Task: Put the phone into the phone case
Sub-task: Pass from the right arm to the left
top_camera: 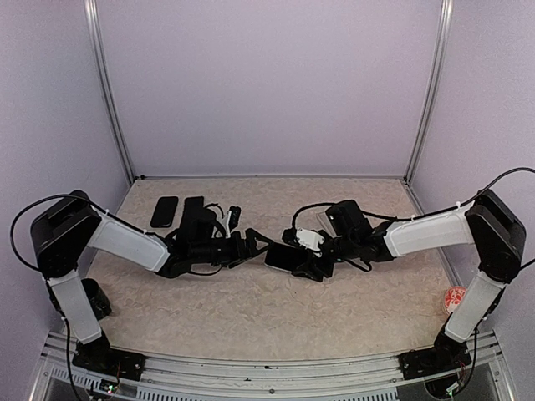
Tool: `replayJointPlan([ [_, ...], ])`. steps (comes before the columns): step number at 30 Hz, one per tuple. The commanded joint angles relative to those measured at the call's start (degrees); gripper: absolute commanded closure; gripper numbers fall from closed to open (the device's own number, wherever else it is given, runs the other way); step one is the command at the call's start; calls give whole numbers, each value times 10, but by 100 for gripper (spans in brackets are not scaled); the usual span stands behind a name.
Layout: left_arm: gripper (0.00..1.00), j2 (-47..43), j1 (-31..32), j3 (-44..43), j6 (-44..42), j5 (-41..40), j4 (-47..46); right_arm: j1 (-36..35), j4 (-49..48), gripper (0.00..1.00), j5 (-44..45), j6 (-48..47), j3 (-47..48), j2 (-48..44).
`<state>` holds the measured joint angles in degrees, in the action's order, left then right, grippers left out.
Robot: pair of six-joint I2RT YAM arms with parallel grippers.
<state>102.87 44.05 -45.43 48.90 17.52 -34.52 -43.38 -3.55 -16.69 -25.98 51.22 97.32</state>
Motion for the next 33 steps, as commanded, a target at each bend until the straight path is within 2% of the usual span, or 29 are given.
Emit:
replayJointPlan([
  [1,7,17,-3,-4,9,36,-46,-15,-59,51,-8,-5,-11,-33],
  [6,14,38,-2,-9,30,76,-84,-29,-73,51,0,-5,-17,-36],
  [11,28,52,3,-14,38,90,-98,-38,-78,50,12,-6,-16,-32],
  [14,41,56,5,-14,41,93,-104,-39,-79,50,19,-6,-15,-33],
  [19,68,58,5,-14,41,96,-105,-40,-79,50,28,-7,-15,-32],
  [23,80,59,6,-14,41,96,-104,-40,-81,49,33,-7,-14,-29],
  [31,99,60,6,-16,41,97,-101,-40,-80,48,42,-7,-13,-25],
  [33,100,60,7,-15,40,96,-101,-40,-81,46,45,-7,-14,-26],
])
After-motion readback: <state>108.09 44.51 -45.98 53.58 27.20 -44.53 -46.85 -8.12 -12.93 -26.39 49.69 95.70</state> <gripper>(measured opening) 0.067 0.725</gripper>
